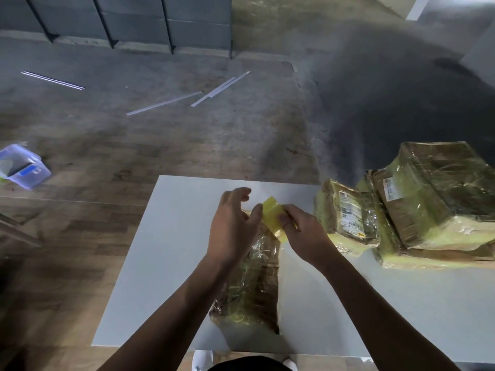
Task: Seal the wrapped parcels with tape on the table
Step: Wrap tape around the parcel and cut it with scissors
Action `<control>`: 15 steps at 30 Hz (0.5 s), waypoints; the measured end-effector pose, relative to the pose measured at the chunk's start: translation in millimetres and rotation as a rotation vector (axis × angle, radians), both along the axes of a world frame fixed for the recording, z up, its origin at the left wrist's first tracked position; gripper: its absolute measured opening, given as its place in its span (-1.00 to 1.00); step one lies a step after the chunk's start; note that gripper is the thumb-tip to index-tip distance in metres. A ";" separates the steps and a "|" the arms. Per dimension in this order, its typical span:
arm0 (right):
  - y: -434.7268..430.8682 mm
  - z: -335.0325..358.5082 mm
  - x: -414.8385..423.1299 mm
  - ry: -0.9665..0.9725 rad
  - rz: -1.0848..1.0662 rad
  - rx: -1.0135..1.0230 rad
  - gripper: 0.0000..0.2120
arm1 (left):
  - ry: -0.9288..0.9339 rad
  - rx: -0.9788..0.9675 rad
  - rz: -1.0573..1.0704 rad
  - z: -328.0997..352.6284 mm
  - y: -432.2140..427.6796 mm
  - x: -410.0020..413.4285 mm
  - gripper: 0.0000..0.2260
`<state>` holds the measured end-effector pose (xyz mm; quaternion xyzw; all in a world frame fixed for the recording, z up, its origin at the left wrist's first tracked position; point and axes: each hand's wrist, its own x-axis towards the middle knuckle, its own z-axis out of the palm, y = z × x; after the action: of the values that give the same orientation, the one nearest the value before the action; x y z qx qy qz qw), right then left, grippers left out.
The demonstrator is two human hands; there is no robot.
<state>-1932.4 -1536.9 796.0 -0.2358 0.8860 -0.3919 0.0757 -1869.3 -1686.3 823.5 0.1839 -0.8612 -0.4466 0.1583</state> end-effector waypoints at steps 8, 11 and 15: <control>-8.2 8.1 2.2 0.157 0.105 0.106 -0.72 | -0.073 -0.201 -0.147 -9.0 -0.5 -1.2 -0.86; -10.8 8.5 4.6 0.224 0.111 0.141 -0.69 | -0.074 -0.190 -0.092 -13.5 1.6 -1.9 -0.83; -12.0 9.1 8.1 0.287 0.137 0.180 -0.64 | -0.127 -0.047 -0.056 -16.7 -2.7 -7.6 -0.71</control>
<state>-1924.3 -1548.9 805.1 -0.3413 0.9011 -0.2673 -0.0045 -1876.9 -1688.9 806.8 0.1839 -0.8845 -0.4182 0.0948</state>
